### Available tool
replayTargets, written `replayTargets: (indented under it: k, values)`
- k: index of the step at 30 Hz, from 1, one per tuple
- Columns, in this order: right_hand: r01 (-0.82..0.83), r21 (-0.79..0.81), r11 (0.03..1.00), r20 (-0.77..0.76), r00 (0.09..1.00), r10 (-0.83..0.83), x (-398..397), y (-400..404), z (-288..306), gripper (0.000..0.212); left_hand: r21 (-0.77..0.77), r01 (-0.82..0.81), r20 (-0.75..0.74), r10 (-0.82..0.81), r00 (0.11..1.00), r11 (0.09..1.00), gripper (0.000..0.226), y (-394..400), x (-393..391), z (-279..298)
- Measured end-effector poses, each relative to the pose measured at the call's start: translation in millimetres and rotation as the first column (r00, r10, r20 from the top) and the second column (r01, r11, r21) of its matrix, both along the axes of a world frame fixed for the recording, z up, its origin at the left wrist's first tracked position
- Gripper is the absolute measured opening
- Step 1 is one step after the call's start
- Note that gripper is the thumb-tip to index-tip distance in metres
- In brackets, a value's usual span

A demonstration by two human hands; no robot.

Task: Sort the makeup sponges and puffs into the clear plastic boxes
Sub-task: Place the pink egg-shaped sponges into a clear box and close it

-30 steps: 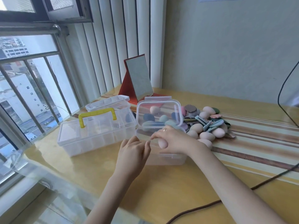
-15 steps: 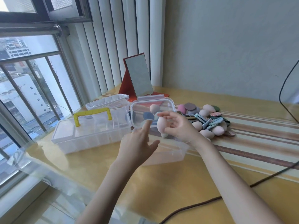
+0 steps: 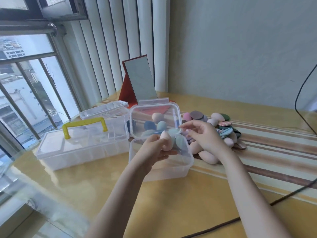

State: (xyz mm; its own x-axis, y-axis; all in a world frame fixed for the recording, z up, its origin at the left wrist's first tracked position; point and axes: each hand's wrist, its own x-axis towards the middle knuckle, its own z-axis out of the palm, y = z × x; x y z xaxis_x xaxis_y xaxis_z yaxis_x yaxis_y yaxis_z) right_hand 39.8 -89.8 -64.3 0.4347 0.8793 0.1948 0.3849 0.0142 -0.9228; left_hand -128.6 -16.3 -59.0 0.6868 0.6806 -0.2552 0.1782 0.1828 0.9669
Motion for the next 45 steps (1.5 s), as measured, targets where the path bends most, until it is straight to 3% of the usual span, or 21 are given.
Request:
replayTargets:
  k: [2,5,7,10,12,14,17,19,21,23,25,27,30,33,35,37,39,41,45]
  values:
    - [0.070,-0.011,0.998,-0.040,0.997,-0.070,15,-6,3,0.033,0.004,-0.010,-0.003,0.010,1.000,1.000,0.013,3,1,-3]
    - [0.130,-0.152,0.980,0.097,0.988,-0.116,37,-17,9,0.028,-0.002,-0.073,0.018,0.073,0.997,0.997,0.023,6,2,-6]
    - [0.083,-0.356,0.931,0.198,0.980,-0.012,40,-20,7,0.023,-0.001,-0.142,0.038,0.142,0.989,0.990,0.025,7,3,-7]
    - [0.022,-0.594,0.804,0.297,0.935,0.193,31,-14,-6,0.045,0.015,-0.193,0.083,0.191,0.978,0.981,0.030,5,5,-8]
    - [0.099,-0.585,0.805,0.423,0.884,0.199,26,-6,-15,0.049,0.037,-0.168,0.130,0.162,0.978,0.985,0.043,3,10,-3]
    - [0.154,-0.502,0.851,0.471,0.874,0.120,21,-4,-16,0.034,0.034,-0.108,0.179,0.100,0.979,0.994,0.047,0,19,5]
    - [0.163,-0.293,0.942,0.306,0.950,-0.069,23,-11,-9,0.014,-0.019,-0.119,0.235,0.121,0.964,0.993,0.022,-5,28,7]
    - [0.186,-0.103,0.977,0.094,0.980,-0.177,24,-17,6,0.016,-0.147,-0.150,0.271,0.186,0.944,0.978,0.006,-7,30,2]
    - [0.173,0.017,0.985,-0.138,0.976,-0.169,22,-18,19,0.020,-0.227,-0.146,0.299,0.212,0.930,0.963,0.007,-7,30,-2]
    - [0.047,0.006,0.999,-0.208,0.977,-0.045,14,-14,25,0.015,-0.289,-0.094,0.335,0.193,0.922,0.953,0.018,-6,29,-4]
    - [-0.082,-0.064,0.995,-0.117,0.990,0.074,0,-9,23,0.014,-0.312,-0.034,0.355,0.150,0.923,0.950,0.025,-5,25,-2]
    - [-0.100,-0.079,0.992,-0.048,0.994,0.096,-11,-4,17,0.015,-0.295,0.006,0.351,0.102,0.931,0.956,0.025,-5,22,-1]
    - [-0.115,-0.093,0.989,-0.070,0.992,0.109,-12,-4,16,0.010,-0.202,-0.083,0.250,0.134,0.959,0.976,0.027,-9,23,0]
    - [0.098,-0.079,0.992,0.052,0.994,-0.094,5,-5,12,0.006,-0.142,-0.209,0.154,0.231,0.961,0.967,0.022,-11,24,-4]
    - [0.269,-0.134,0.954,0.304,0.927,-0.219,19,-7,3,0.011,-0.177,-0.239,0.147,0.266,0.953,0.955,0.021,-9,24,-6]
    - [0.343,-0.304,0.889,0.542,0.830,-0.135,26,-8,-13,0.028,-0.195,-0.254,0.140,0.283,0.949,0.947,0.019,-9,24,-6]
    - [0.398,-0.366,0.841,0.670,0.740,-0.058,24,-7,-25,0.036,-0.201,-0.264,0.129,0.293,0.947,0.943,0.018,-8,25,-7]
    - [0.442,-0.301,0.845,0.713,0.693,-0.108,22,-3,-30,0.038,-0.209,-0.264,0.128,0.294,0.947,0.941,0.019,-7,25,-7]
    - [0.446,-0.205,0.871,0.684,0.702,-0.199,28,1,-35,0.023,-0.226,-0.267,0.130,0.300,0.945,0.937,0.016,-7,25,-5]
